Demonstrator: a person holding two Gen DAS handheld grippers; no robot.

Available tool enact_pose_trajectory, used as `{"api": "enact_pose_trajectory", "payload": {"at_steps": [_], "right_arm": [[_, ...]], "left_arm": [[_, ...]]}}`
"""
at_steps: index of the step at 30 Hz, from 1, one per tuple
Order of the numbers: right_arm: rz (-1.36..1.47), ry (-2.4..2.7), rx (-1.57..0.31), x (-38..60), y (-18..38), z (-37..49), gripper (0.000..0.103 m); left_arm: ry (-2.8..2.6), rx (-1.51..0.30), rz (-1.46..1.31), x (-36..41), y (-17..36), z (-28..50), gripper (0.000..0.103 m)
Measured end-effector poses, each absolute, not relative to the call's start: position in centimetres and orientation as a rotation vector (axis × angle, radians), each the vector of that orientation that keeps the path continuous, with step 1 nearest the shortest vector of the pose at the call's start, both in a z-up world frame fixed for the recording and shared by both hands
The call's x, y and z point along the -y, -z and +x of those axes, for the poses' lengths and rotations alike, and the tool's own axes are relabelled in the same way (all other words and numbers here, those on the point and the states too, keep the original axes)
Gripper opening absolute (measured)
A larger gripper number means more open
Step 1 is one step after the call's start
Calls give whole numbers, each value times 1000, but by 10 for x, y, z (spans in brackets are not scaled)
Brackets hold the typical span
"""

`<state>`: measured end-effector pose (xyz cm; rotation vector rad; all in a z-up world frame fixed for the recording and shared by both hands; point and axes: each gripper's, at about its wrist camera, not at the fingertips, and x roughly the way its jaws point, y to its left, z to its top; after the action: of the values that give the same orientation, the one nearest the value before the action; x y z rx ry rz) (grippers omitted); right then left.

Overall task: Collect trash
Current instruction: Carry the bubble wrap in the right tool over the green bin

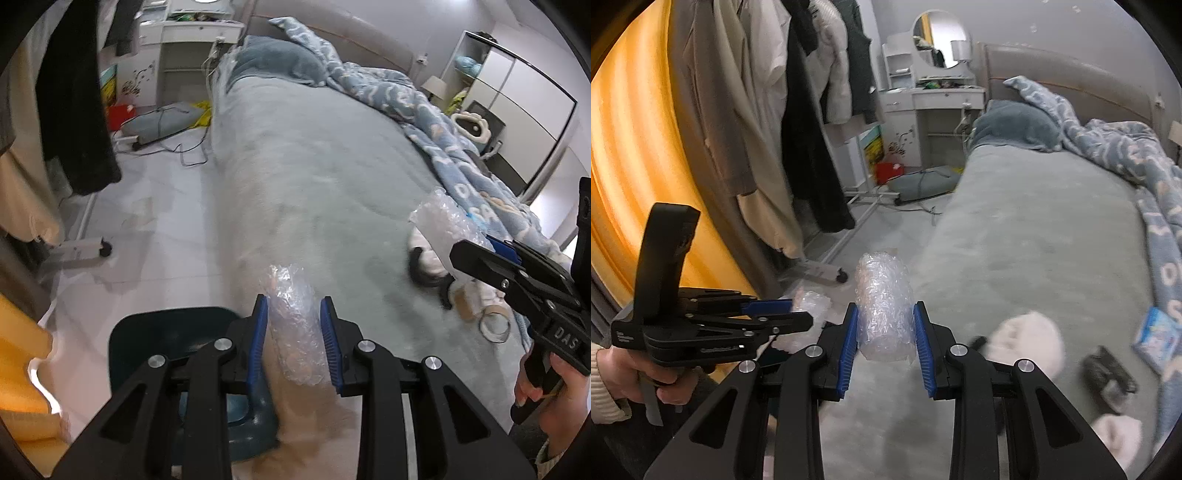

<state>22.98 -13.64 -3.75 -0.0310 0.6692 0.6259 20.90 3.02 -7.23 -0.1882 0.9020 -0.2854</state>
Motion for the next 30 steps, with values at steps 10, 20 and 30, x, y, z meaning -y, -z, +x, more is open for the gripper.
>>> {"api": "enact_pose_trajectory", "payload": {"at_steps": [10,20,30], "right_arm": [[-61,-692,-763,69,60,234,30],[-125,-693,-822,25,79,240,30],[-151,-727,-878,-11,94,240,30]], "left_arm": [[189,-923,-180,-80,93,205,31],[130,-966,-164,-124,108,194,31],[127,-1138,-187,-156,147,185,31]]}}
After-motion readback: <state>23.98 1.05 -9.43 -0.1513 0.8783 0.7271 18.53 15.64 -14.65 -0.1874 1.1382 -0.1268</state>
